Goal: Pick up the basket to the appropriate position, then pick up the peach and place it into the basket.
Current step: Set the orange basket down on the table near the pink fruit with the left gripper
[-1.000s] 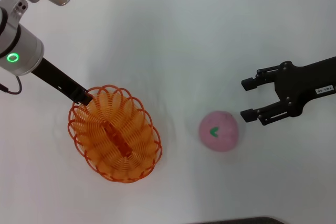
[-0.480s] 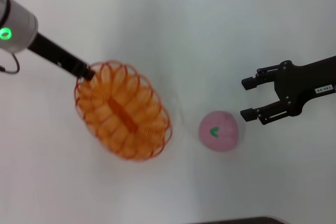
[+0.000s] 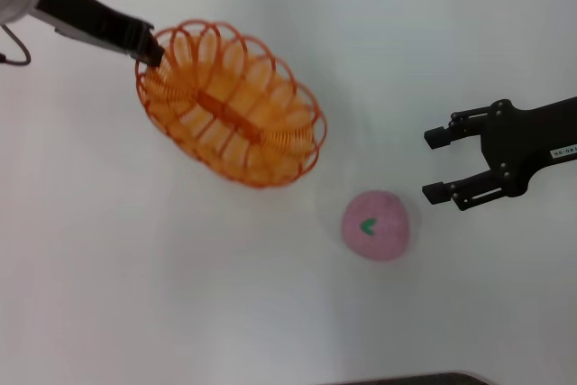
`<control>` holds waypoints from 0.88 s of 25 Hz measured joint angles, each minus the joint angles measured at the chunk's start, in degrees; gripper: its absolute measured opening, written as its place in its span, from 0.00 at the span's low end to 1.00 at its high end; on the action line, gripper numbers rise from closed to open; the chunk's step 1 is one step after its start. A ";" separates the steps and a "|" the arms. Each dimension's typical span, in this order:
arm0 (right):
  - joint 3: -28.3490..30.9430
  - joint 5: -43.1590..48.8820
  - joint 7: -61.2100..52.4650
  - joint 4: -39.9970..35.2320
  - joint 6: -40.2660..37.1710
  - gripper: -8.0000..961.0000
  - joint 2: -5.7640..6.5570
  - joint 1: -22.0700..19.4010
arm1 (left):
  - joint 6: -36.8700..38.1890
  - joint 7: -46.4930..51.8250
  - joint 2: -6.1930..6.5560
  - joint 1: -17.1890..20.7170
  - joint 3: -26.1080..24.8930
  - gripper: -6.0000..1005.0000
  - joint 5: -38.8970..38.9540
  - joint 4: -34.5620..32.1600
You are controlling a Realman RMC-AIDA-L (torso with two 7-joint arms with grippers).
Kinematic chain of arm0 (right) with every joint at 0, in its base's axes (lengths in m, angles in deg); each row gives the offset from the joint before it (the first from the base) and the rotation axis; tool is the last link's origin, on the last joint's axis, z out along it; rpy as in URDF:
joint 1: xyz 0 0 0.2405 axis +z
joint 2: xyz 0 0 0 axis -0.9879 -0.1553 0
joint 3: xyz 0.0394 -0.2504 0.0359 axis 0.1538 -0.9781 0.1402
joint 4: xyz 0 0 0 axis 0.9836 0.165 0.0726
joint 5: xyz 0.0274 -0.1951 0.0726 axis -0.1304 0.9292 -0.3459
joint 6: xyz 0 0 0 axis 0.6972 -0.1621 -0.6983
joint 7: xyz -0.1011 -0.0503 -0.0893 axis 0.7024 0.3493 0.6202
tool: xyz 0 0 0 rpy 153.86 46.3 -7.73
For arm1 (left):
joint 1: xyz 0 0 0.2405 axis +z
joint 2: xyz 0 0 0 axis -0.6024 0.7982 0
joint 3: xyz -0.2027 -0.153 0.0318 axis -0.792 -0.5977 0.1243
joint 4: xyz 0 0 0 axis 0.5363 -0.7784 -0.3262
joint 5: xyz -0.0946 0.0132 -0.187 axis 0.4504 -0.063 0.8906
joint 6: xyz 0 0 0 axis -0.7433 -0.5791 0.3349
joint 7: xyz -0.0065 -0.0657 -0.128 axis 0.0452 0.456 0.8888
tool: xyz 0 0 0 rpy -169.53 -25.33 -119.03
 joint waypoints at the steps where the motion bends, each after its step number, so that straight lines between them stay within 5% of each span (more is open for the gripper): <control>1: 0.01 -0.02 0.35 -0.02 0.00 0.89 0.04 -0.11 | -0.33 0.93 -0.08 -0.06 -0.59 0.05 0.03 -0.10; 13: 4.33 -0.14 6.04 -0.24 0.82 0.89 -0.39 -0.95 | -10.55 15.13 -0.68 3.39 -1.85 0.05 1.03 3.09; 22: 4.32 -0.04 10.23 -0.41 1.02 0.89 -1.39 -1.43 | -19.09 16.99 -1.07 6.23 -5.62 0.05 6.35 9.86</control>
